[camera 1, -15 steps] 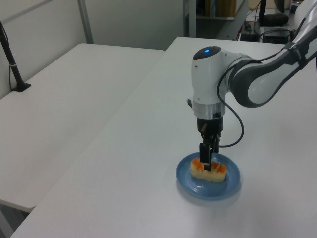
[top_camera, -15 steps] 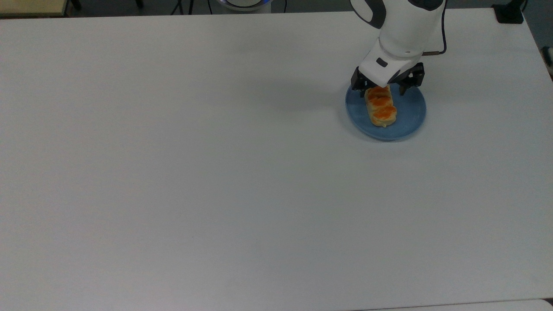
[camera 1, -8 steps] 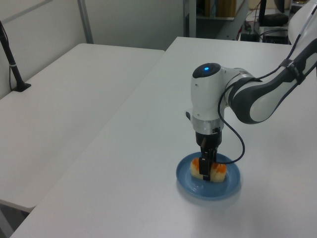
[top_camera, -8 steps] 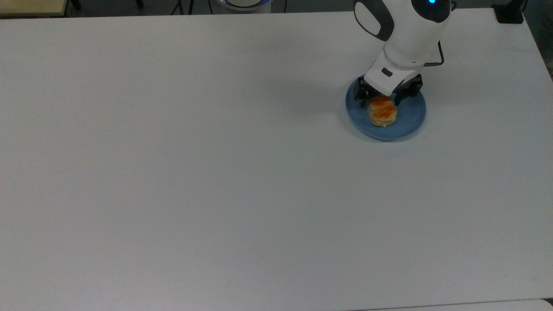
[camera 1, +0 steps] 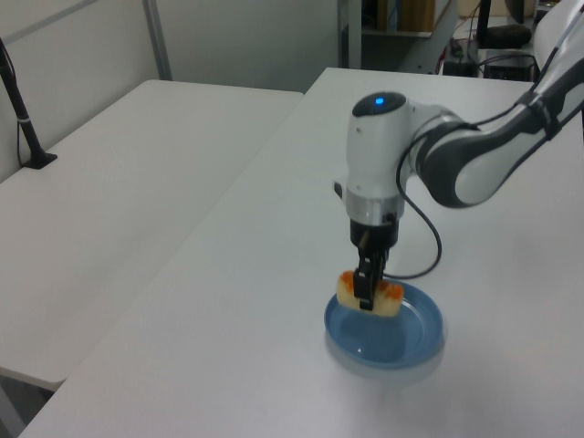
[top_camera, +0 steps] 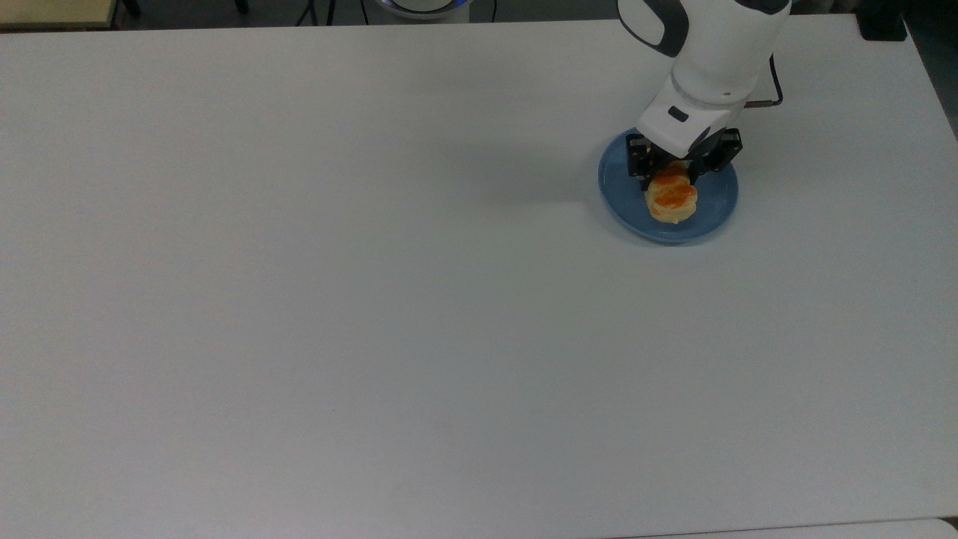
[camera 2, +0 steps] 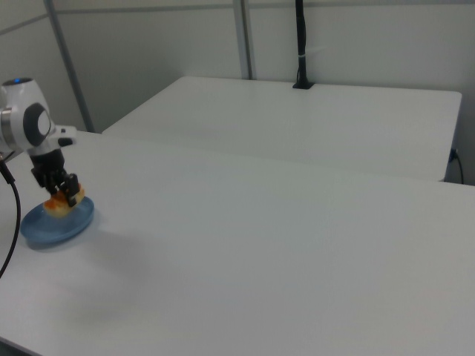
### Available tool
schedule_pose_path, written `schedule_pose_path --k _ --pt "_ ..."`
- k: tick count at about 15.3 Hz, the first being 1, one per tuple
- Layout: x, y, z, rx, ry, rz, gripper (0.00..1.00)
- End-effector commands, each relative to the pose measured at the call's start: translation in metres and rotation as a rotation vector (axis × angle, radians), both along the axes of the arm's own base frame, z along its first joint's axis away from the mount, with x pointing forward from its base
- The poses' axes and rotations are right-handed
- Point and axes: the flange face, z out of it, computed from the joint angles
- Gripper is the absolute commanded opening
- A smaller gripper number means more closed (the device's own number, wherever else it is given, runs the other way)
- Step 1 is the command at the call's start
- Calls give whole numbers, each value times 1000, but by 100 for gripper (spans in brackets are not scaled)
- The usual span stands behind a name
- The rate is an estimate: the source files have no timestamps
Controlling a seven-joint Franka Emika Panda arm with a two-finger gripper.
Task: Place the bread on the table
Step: 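Lift the bread roll off the plate and carry it away from the plate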
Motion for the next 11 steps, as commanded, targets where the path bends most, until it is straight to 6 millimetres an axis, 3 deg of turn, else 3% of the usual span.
schedule_pose_path --k 1,5,8,11 --pt "32 -58 53 -33 -24 -70 61" --pt "73 -164 89 -60 -29 2 61" --pt "93 -247 86 -89 -14 75 61" --pt "100 -313 77 -126 10 128 61"
